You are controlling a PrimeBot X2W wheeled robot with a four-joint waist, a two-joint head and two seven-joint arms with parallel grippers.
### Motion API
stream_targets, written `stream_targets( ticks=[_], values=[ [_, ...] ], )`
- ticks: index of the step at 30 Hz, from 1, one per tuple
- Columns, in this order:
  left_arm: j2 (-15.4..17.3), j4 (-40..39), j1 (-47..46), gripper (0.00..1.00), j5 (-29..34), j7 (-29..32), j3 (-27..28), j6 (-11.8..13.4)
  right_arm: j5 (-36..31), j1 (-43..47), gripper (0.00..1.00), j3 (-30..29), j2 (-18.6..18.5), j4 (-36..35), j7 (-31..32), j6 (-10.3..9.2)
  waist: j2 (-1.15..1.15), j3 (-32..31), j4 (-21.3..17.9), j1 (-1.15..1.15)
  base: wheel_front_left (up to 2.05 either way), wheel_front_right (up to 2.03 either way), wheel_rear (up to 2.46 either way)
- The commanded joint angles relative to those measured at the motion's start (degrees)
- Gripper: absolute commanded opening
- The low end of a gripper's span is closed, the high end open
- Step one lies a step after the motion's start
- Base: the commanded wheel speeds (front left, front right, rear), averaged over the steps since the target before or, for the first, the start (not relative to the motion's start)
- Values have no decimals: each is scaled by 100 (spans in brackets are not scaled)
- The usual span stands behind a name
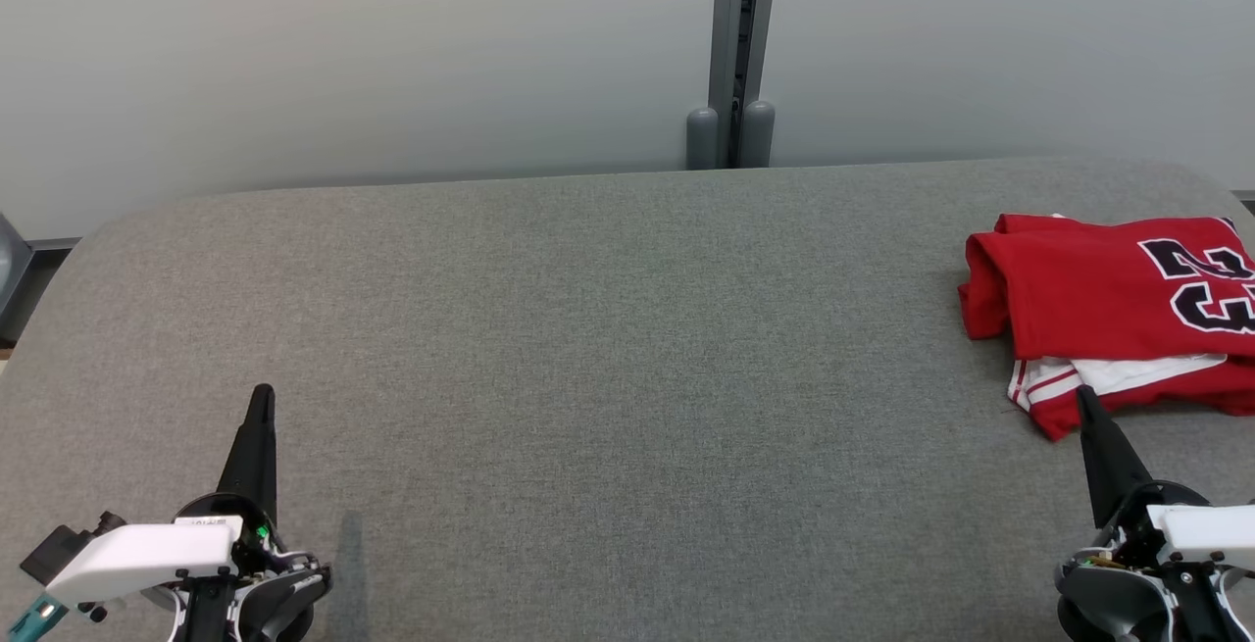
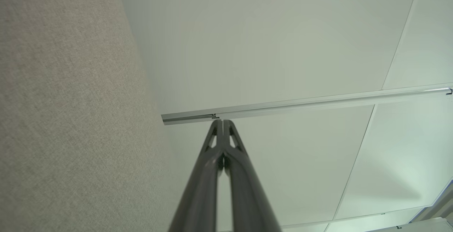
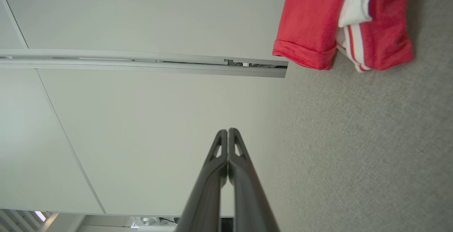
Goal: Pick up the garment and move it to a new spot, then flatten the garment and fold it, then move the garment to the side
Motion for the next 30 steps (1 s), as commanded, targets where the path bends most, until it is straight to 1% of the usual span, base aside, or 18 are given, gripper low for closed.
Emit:
stream_targets(
  ticks=[1,4,30],
  values=[
    [32,6,-107,0,-133,42,33,-37,128,-55,0,-27,-4,-25,58,2,0,1,-1,0,0,0,0],
    [33,12,-128,0,-228,64,48,-40,230,-59,0,-47,4,-30,74,2,0,4,-3,0,0,0,0],
    [33,11,-113,0,-209,66,43,-34,202,-58,0,-39,-1,-28,73,2,0,4,-3,0,0,0,0]
  ],
)
